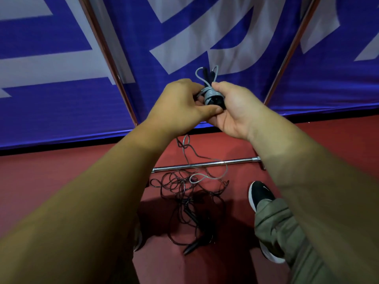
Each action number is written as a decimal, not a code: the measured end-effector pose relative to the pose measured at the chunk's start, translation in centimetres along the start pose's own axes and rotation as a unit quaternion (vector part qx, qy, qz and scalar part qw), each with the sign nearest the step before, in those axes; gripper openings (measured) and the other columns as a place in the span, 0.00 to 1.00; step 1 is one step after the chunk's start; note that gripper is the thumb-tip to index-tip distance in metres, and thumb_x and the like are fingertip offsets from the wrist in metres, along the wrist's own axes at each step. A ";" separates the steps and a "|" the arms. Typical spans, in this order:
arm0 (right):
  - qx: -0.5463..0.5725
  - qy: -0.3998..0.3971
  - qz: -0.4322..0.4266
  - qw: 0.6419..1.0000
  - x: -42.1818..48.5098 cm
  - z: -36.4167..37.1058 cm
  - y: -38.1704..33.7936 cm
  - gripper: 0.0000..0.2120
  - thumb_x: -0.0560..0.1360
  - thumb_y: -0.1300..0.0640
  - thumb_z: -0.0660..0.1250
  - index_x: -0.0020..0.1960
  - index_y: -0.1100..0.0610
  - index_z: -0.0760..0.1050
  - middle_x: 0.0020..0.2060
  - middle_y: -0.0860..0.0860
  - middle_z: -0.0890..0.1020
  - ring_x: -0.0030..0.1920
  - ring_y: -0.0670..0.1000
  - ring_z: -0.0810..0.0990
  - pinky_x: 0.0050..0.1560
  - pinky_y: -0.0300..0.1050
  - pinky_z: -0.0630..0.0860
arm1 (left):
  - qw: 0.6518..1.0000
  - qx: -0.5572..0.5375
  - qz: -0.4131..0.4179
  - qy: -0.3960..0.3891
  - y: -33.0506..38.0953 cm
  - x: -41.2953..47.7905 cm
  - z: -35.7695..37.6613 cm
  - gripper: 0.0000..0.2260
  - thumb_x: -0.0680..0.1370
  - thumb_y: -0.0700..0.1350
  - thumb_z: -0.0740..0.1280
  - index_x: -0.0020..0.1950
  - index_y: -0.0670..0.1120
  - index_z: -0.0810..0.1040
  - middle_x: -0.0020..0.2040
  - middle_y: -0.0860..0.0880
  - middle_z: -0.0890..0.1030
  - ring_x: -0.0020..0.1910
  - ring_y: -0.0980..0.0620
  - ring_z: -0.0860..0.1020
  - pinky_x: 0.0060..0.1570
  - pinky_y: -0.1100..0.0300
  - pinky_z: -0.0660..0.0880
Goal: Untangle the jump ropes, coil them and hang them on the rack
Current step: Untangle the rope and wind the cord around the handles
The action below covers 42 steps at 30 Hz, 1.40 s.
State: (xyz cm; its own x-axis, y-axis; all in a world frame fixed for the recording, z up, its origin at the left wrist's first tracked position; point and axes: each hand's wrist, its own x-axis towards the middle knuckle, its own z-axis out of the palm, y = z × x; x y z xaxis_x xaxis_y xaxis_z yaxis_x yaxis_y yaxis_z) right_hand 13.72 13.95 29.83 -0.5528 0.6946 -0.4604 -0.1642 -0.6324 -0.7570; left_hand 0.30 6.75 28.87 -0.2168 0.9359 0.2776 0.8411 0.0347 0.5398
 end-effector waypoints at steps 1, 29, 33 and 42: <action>0.006 -0.007 0.000 1.000 -0.1 0.0 0.1 0.15 0.88 0.54 0.59 0.58 0.65 0.78 0.41 0.59 0.84 0.35 0.53 0.87 0.34 0.47 0.84 | 1.000 0.003 -0.002 0.002 0.0 0.0 0.0 0.19 0.71 0.62 0.77 0.50 0.48 0.85 0.43 0.50 0.80 0.42 0.52 0.79 0.44 0.50 0.76; -0.166 -0.111 -0.027 0.980 -1.2 -0.7 -1.0 0.10 0.82 0.54 0.71 0.56 0.60 0.76 0.36 0.53 0.77 0.29 0.46 0.66 0.24 0.37 0.59 | 0.937 -0.138 -0.095 -0.306 -4.2 -0.5 -3.0 0.12 0.86 0.52 0.66 0.47 0.58 0.87 0.42 0.50 0.85 0.46 0.51 0.82 0.65 0.44 0.79; -0.218 -0.219 0.047 0.950 -2.0 -1.0 -1.1 0.07 0.83 0.56 0.67 0.52 0.60 0.74 0.36 0.52 0.75 0.27 0.43 0.62 0.23 0.35 0.54 | 0.946 -0.206 -0.110 -0.227 -4.0 -0.3 -2.6 0.05 0.83 0.45 0.71 0.51 0.50 0.87 0.46 0.48 0.88 0.47 0.55 0.85 0.56 0.57 0.82; -0.338 -0.343 0.237 0.844 -3.6 -1.5 -1.0 0.09 0.77 0.58 0.69 0.53 0.62 0.82 0.35 0.55 0.75 0.25 0.43 0.63 0.22 0.36 0.53 | 0.902 -0.355 -0.041 -0.243 -4.4 0.6 -3.9 0.07 0.71 0.40 0.79 0.48 0.47 0.89 0.54 0.33 0.84 0.60 0.26 0.80 0.67 0.35 0.76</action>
State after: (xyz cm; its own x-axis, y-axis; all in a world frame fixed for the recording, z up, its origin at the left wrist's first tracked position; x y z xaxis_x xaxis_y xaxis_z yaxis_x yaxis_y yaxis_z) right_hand 17.13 12.63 31.59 -0.8066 -0.0896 -0.5842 0.5831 -0.2826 -0.7617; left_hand -5.46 5.80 29.78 0.1247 0.9894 -0.0747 0.2652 0.0394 0.9634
